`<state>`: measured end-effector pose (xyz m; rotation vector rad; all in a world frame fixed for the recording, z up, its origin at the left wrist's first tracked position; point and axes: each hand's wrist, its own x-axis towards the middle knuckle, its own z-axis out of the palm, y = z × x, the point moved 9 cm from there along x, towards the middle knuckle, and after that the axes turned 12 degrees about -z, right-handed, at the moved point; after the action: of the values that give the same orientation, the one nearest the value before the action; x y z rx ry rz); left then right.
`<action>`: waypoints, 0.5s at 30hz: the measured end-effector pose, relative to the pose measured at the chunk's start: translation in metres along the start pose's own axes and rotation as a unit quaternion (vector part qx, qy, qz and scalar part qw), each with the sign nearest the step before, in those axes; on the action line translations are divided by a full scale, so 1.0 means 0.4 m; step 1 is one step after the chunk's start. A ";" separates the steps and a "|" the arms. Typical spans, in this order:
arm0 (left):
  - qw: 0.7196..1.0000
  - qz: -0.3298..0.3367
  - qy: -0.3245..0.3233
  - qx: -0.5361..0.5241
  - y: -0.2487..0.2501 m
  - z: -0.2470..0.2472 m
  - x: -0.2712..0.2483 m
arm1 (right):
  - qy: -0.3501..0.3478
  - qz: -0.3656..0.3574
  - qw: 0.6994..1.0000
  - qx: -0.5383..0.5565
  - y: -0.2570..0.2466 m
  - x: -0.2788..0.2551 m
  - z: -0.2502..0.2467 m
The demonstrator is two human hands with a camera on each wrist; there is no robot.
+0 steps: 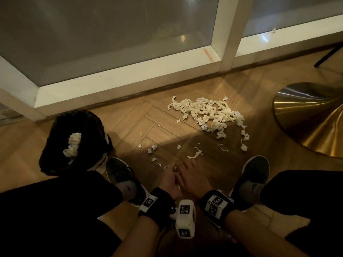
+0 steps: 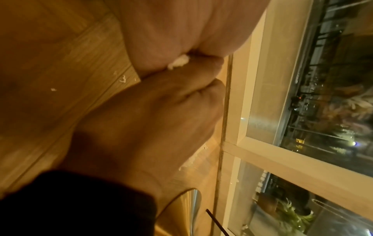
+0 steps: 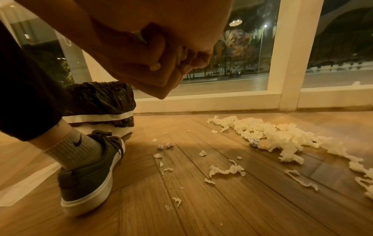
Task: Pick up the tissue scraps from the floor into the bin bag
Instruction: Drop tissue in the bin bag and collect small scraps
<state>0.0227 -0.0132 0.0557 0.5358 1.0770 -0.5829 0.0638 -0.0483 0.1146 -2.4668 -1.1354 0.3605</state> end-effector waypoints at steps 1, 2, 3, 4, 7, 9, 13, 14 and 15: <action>1.000 -0.002 -0.009 -0.009 -0.004 0.003 -0.003 | 0.017 -0.002 1.000 -0.015 -0.004 0.000 -0.010; 1.000 -0.005 -0.020 -0.019 -0.009 0.008 -0.004 | 0.037 -0.005 0.999 -0.032 -0.006 0.000 -0.017; 0.999 -0.009 -0.031 -0.029 -0.013 0.009 -0.001 | 0.051 -0.005 0.998 -0.048 -0.005 -0.001 -0.023; 0.998 -0.014 -0.043 -0.042 -0.018 0.013 -0.002 | 0.060 -0.005 0.996 -0.062 -0.006 -0.002 -0.029; 0.997 -0.020 -0.053 -0.058 -0.023 0.020 -0.018 | 0.056 -0.024 0.996 -0.068 -0.019 -0.001 -0.032; 0.996 -0.034 -0.045 -0.067 -0.027 0.021 -0.027 | 0.042 -0.040 0.996 -0.063 -0.025 0.003 -0.027; 0.995 -0.028 -0.035 -0.089 -0.016 0.008 -0.020 | 0.009 -0.058 0.996 -0.068 -0.043 0.005 -0.020; 0.994 -0.020 -0.040 -0.097 -0.011 0.005 -0.017 | -0.002 -0.058 0.997 -0.050 -0.042 0.006 -0.011; 0.994 -0.013 -0.045 -0.097 -0.006 0.001 -0.012 | -0.001 -0.067 0.997 -0.031 -0.045 0.009 -0.006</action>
<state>0.0196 -0.0144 0.0599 0.3239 1.0438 -0.5130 0.0551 -0.0355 0.1246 -2.4268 -1.3233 0.2915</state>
